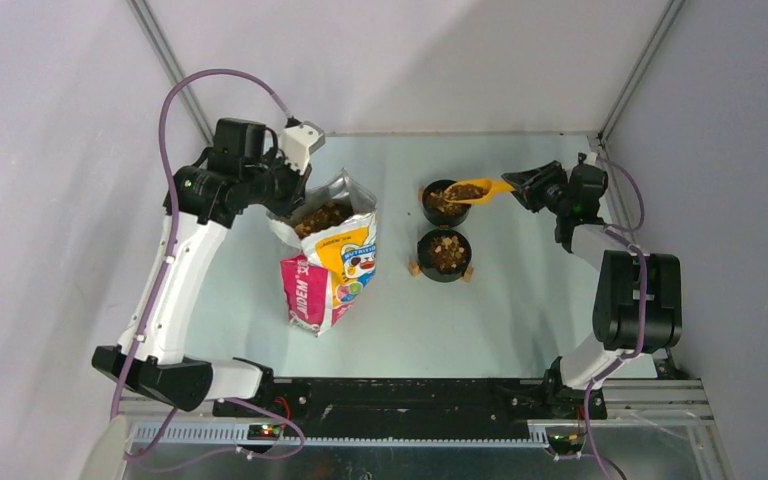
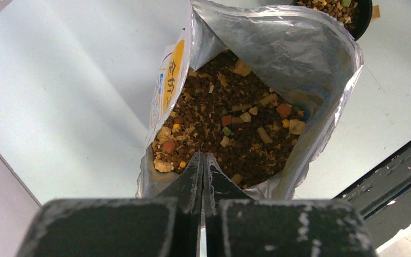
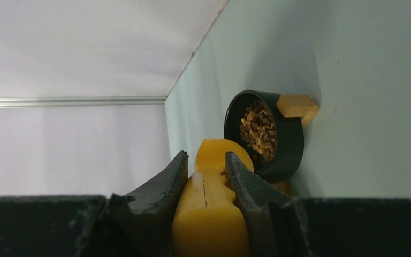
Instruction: Serve the pet food
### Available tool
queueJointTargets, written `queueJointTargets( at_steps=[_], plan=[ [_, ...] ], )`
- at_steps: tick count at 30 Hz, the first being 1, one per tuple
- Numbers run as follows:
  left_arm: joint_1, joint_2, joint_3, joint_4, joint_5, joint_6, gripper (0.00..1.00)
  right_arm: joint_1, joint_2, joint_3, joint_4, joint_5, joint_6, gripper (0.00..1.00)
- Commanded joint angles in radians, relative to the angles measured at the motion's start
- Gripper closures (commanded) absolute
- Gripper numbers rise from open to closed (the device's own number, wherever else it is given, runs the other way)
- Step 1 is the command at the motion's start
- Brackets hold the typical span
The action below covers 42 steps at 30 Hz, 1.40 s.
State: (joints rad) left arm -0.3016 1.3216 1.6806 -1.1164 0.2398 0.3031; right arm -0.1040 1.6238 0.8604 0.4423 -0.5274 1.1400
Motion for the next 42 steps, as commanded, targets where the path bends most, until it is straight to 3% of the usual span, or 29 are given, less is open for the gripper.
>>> queueJointTargets(
  at_steps=[1,9,16,20,42],
  plan=[
    [0.001,-0.032,-0.007,0.027,0.028,-0.021,1.00,0.015,0.021,0.092,0.010,0.050,-0.077,1.00],
    [0.000,-0.043,0.010,0.023,0.017,-0.022,0.99,0.070,0.069,0.183,-0.097,0.106,-0.219,1.00],
    [-0.001,-0.067,-0.008,0.020,0.021,-0.026,0.76,0.143,0.054,0.231,-0.180,0.188,-0.375,1.00],
    [-0.001,-0.075,-0.011,0.016,0.034,-0.031,0.70,0.176,0.037,0.239,-0.214,0.249,-0.437,1.00],
    [-0.001,-0.101,-0.023,0.007,0.052,-0.024,0.63,0.285,0.009,0.302,-0.259,0.437,-0.731,1.00]
  ],
)
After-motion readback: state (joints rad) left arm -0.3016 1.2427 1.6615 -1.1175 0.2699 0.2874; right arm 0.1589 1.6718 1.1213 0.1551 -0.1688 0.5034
